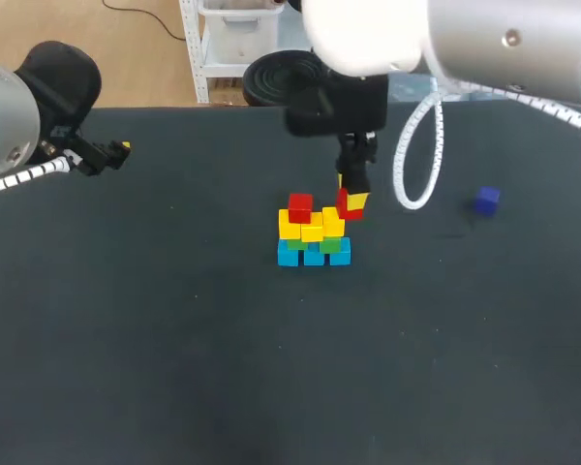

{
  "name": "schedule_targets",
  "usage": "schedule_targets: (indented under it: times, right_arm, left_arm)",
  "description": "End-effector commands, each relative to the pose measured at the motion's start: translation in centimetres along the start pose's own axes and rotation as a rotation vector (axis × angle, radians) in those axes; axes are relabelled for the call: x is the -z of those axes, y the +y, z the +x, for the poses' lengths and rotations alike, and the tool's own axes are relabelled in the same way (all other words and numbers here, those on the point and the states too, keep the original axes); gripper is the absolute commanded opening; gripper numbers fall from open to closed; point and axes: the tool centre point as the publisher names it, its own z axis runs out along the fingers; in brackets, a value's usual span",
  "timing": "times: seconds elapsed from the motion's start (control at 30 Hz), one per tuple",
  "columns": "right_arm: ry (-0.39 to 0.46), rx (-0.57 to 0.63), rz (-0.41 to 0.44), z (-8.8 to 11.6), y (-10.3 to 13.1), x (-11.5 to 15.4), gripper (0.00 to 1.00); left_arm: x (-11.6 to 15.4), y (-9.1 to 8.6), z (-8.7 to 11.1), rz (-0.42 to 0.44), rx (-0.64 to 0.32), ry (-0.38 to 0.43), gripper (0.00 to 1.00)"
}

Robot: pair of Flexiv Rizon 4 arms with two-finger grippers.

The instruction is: Place the blue cubes, place green cubes on the blue cubes, place the yellow cubes on the green cubes, then place the red cubes on the yellow cubes, and place purple cube on the red cubes.

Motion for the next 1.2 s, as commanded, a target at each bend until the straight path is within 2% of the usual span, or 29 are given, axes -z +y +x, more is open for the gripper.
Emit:
schedule_targets:
  times: [0.03, 0.5, 1.2]
  right_arm:
    - [0.015, -0.002, -0.021, -0.8, -0.4, 0.3, 0.0]
    - [0.049, -0.015, -0.039, -1.5, -0.5, 0.1, 0.0]
    - [0.034, 0.002, -0.055, -2.3, -0.8, -0.6, 0.0]
  left_arm:
    - [0.0, -0.1, 0.1, -0.004, 0.001, -0.003, 1.0]
    - [0.0, -0.1, 0.1, -0.004, 0.001, -0.003, 1.0]
    - [0.0, -0.1, 0.1, -0.004, 0.001, -0.003, 1.0]
